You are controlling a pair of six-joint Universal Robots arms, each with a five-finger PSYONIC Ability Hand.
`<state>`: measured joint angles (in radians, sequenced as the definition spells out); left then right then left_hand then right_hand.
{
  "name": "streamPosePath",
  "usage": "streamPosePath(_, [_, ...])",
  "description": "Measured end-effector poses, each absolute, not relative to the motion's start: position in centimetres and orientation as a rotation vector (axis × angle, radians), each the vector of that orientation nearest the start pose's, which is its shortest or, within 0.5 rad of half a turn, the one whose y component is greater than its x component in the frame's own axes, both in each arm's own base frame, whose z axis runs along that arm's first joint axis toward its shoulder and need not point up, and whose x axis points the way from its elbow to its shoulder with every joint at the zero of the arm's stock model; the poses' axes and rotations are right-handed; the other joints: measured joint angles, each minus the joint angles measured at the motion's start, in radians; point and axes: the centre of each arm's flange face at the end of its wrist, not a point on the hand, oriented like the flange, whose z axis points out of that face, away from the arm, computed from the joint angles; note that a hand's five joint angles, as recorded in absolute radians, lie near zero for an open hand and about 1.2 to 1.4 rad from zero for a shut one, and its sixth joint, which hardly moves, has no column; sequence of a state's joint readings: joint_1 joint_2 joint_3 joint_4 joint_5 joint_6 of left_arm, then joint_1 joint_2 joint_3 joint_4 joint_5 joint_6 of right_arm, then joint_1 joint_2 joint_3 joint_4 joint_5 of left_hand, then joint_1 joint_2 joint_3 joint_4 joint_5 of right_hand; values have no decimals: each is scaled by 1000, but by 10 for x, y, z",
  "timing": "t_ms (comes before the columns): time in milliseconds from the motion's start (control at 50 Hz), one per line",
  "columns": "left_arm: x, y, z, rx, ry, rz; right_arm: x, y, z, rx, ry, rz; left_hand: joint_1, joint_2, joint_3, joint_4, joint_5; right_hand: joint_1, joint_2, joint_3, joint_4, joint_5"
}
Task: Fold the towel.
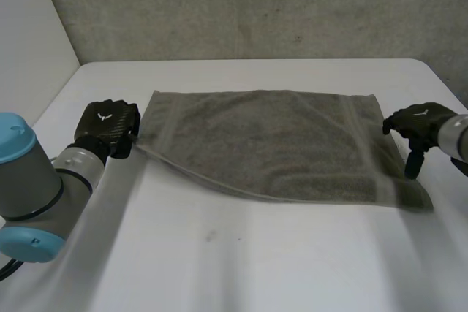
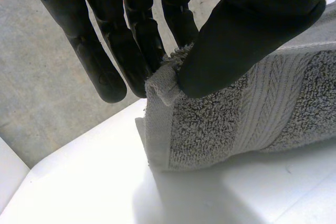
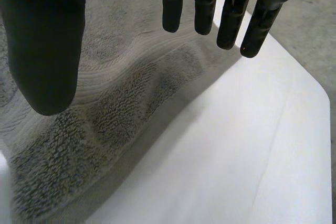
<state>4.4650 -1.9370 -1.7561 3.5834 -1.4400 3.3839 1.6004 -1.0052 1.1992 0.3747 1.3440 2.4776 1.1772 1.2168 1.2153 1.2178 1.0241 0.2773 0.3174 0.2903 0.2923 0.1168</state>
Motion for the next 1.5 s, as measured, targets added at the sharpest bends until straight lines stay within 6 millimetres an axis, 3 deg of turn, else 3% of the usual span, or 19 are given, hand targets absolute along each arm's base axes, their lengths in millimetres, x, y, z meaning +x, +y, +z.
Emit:
streamPosePath(180, [-221, -295, 185, 714, 2280, -2189, 134, -335, 199, -1020, 2522, -1623, 0, 0, 0, 0, 0, 33, 25, 77, 75, 78])
streamPosePath(320, [-216, -291, 203, 685, 2233, -2237, 133, -305, 180, -1025, 2419, -1622, 0, 0, 0, 0, 0, 120, 139, 177, 174, 160])
streamPosePath(480, [-207, -292, 215, 641, 2192, -2266, 141, -287, 157, -1063, 2314, -1608, 0, 0, 0, 0, 0, 225, 274, 303, 297, 275])
streamPosePath(680, [-203, -294, 214, 628, 2193, -2258, 143, -284, 132, -1122, 2322, -1518, 0, 0, 0, 0, 0, 275, 328, 362, 358, 335])
streamPosePath(860, [-203, -294, 209, 635, 2210, -2242, 141, -285, 123, -1180, 2333, -1507, 0, 0, 0, 0, 0, 271, 320, 344, 340, 328])
streamPosePath(1500, [-202, -297, 202, 635, 2229, -2220, 137, -312, 115, -1213, 2325, -1607, 0, 0, 0, 0, 0, 435, 516, 540, 539, 500])
